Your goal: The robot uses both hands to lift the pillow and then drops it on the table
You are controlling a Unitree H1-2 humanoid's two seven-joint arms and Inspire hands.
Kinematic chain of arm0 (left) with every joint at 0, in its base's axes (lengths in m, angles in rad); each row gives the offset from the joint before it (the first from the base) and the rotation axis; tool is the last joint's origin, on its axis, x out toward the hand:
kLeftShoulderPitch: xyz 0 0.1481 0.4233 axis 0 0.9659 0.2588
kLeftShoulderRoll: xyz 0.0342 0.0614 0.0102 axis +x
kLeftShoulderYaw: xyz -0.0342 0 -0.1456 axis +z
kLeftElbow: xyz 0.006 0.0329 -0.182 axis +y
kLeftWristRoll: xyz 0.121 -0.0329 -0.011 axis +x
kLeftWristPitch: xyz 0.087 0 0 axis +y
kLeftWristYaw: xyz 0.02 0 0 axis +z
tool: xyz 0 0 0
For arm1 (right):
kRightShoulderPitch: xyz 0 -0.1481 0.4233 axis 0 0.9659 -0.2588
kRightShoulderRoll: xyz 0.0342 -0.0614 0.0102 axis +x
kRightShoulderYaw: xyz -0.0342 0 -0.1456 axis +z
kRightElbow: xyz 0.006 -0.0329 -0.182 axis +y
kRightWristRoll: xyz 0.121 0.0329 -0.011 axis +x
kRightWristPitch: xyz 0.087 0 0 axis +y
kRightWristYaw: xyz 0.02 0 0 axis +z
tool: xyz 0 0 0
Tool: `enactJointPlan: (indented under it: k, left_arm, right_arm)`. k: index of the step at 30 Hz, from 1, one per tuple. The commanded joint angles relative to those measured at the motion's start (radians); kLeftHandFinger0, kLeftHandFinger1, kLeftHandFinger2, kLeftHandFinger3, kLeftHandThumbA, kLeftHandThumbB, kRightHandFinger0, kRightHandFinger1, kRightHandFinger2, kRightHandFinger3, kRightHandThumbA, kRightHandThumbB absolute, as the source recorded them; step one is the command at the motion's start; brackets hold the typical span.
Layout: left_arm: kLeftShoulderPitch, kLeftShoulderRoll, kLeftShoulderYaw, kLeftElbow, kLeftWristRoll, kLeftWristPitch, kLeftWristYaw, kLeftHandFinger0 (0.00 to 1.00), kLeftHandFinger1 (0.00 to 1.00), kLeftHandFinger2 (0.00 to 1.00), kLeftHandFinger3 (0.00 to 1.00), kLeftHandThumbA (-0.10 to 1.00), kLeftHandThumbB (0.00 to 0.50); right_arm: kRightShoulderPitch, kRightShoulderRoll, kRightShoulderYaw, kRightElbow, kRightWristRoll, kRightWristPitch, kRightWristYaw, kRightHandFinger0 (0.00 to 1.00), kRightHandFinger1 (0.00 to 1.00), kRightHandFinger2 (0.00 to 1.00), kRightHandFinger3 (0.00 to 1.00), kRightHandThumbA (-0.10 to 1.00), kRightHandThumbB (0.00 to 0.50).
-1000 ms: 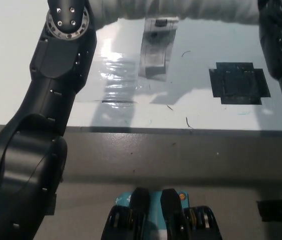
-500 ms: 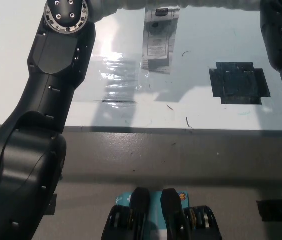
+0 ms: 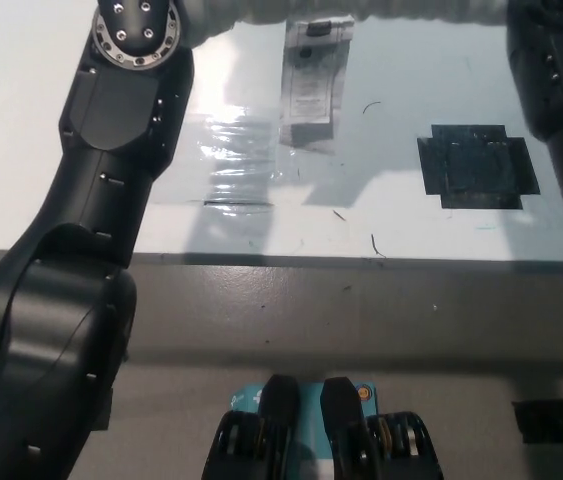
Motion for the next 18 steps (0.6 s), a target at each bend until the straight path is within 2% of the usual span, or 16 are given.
enactJointPlan:
  k: [1, 3, 4, 5, 7, 10, 11, 15, 16, 18]
  left_arm:
    - [-0.113, -0.110, -0.036, 0.013, 0.015, 0.003, -0.094, 1.00, 1.00, 1.00, 1.00, 1.00, 0.029]
    - [-0.070, -0.120, -0.015, 0.126, -0.011, -0.048, -0.114, 1.00, 1.00, 1.00, 1.00, 1.00, 0.021]
    - [-0.057, -0.122, -0.018, 0.149, -0.001, -0.042, -0.102, 1.00, 1.00, 1.00, 1.00, 1.00, 0.012]
    - [-0.047, -0.122, -0.021, 0.171, 0.009, -0.041, -0.092, 1.00, 1.00, 1.00, 1.00, 1.00, 0.014]
    - [-0.048, -0.123, -0.022, 0.186, 0.011, -0.048, -0.091, 1.00, 1.00, 1.00, 1.00, 1.00, 0.012]
    - [-0.018, -0.126, -0.017, 0.223, 0.004, -0.082, -0.108, 1.00, 1.00, 1.00, 1.00, 1.00, 0.029]
    - [-0.006, -0.127, -0.020, 0.226, 0.007, -0.090, -0.110, 1.00, 1.00, 1.00, 1.00, 1.00, 0.054]
    - [-0.002, -0.128, -0.019, 0.233, 0.008, -0.098, -0.113, 1.00, 1.00, 1.00, 1.00, 1.00, 0.056]
    - [0.011, -0.129, -0.015, 0.234, 0.002, -0.095, -0.116, 1.00, 1.00, 1.00, 1.00, 1.00, 0.033]
    - [0.040, -0.129, -0.009, 0.234, -0.007, -0.087, -0.126, 1.00, 1.00, 1.00, 1.00, 1.00, 0.023]
  right_arm:
    - [-0.098, 0.127, 0.057, 0.038, -0.041, -0.058, 0.073, 1.00, 1.00, 1.00, 1.00, 1.00, 0.332]
    - [-0.053, 0.136, 0.060, 0.127, -0.044, -0.032, 0.091, 1.00, 1.00, 1.00, 1.00, 1.00, 0.349]
    - [-0.043, 0.138, 0.057, 0.167, -0.042, -0.045, 0.095, 1.00, 1.00, 1.00, 1.00, 1.00, 0.310]
    - [-0.033, 0.140, 0.061, 0.198, -0.050, -0.050, 0.087, 1.00, 1.00, 1.00, 1.00, 1.00, 0.294]
    - [-0.035, 0.140, 0.063, 0.216, -0.053, -0.057, 0.084, 1.00, 1.00, 1.00, 1.00, 1.00, 0.289]
    - [-0.005, 0.144, 0.049, 0.283, -0.037, -0.058, 0.097, 1.00, 1.00, 1.00, 1.00, 1.00, 0.289]
    - [0.006, 0.142, 0.049, 0.296, -0.039, -0.053, 0.095, 1.00, 1.00, 1.00, 1.00, 1.00, 0.320]
    - [0.007, 0.142, 0.048, 0.313, -0.040, -0.058, 0.094, 1.00, 1.00, 1.00, 1.00, 1.00, 0.323]
    - [0.018, 0.140, 0.051, 0.317, -0.045, -0.048, 0.085, 1.00, 1.00, 1.00, 1.00, 1.00, 0.298]
    - [0.041, 0.136, 0.057, 0.325, -0.054, -0.039, 0.071, 1.00, 1.00, 1.00, 1.00, 1.00, 0.283]
